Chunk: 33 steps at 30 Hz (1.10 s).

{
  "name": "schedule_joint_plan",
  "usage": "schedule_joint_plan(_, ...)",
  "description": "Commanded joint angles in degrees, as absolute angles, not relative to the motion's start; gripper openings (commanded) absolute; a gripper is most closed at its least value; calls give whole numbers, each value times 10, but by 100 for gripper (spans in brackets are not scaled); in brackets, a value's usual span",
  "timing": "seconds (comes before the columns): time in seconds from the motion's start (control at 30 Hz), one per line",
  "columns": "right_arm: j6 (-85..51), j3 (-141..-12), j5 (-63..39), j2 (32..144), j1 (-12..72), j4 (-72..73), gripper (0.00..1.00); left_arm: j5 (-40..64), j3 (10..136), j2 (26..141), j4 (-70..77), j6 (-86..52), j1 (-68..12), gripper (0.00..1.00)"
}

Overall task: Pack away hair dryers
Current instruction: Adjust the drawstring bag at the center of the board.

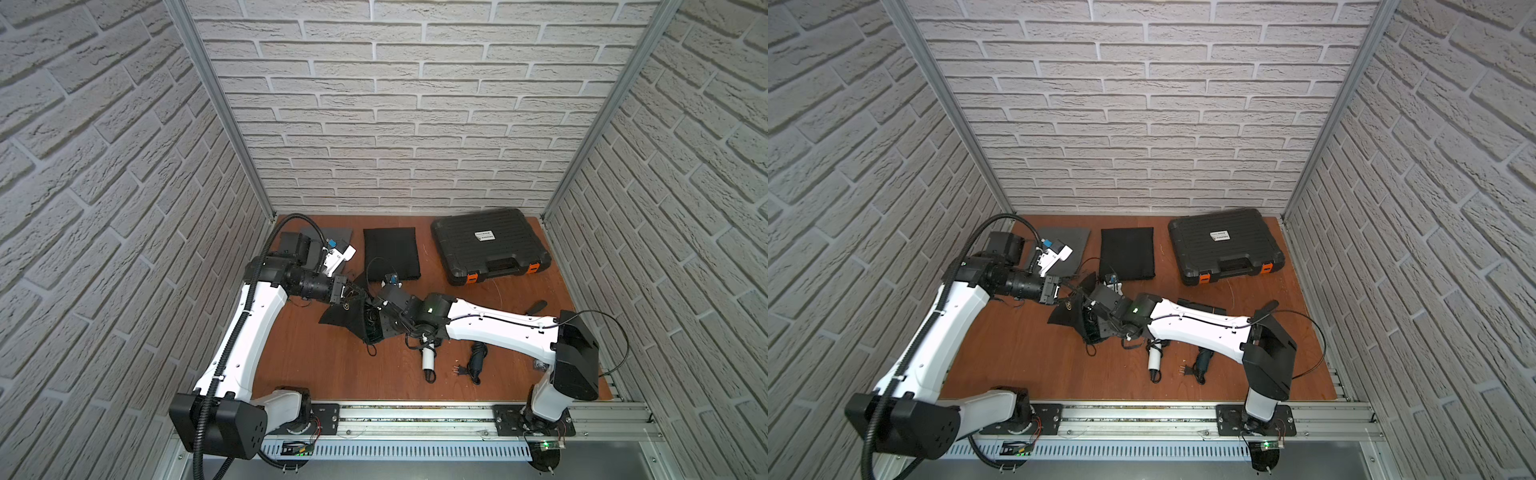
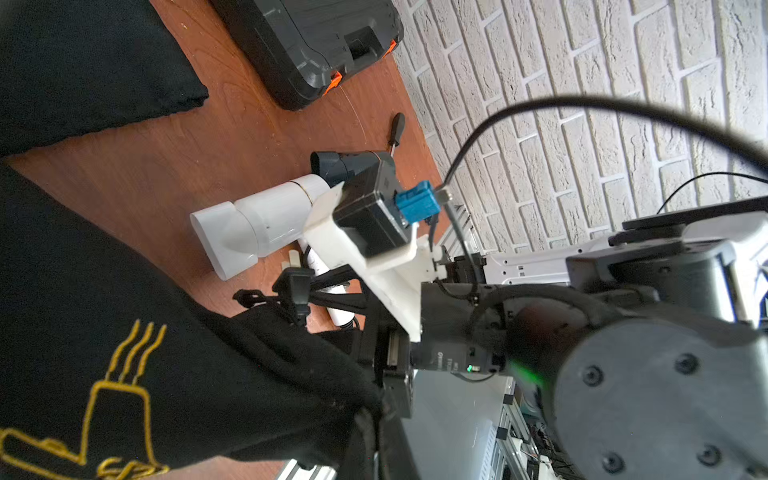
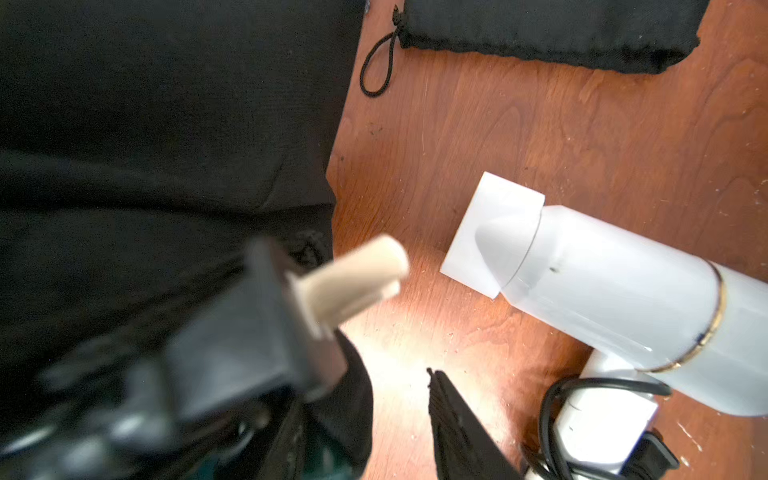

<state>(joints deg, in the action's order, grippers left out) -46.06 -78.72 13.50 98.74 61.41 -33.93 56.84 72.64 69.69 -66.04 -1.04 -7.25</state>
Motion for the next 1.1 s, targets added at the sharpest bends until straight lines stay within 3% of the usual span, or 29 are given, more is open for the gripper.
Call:
schedule_joint_plan(0.0,-460,-761,155,963,619,-292,49,615,742,683,-650,-1,-67,0)
schedule_joint_plan(0.17,-461,-759,190,965,619,-291,48,629,743,684,-651,0,-66,0)
schedule_joint_plan(0.27,-464,-753,221,961,617,-280,41,639,742,683,-653,2,-66,0)
schedule_joint_plan(0.5,-464,-753,273,958,615,-262,4,657,740,674,-661,12,-65,0)
schedule_joint_plan(0.73,-474,-715,324,912,612,-231,3,573,716,658,-634,-10,-58,0)
schedule_joint_plan(1.07,-415,-743,304,891,610,-218,3,396,699,667,-602,-43,-45,0)
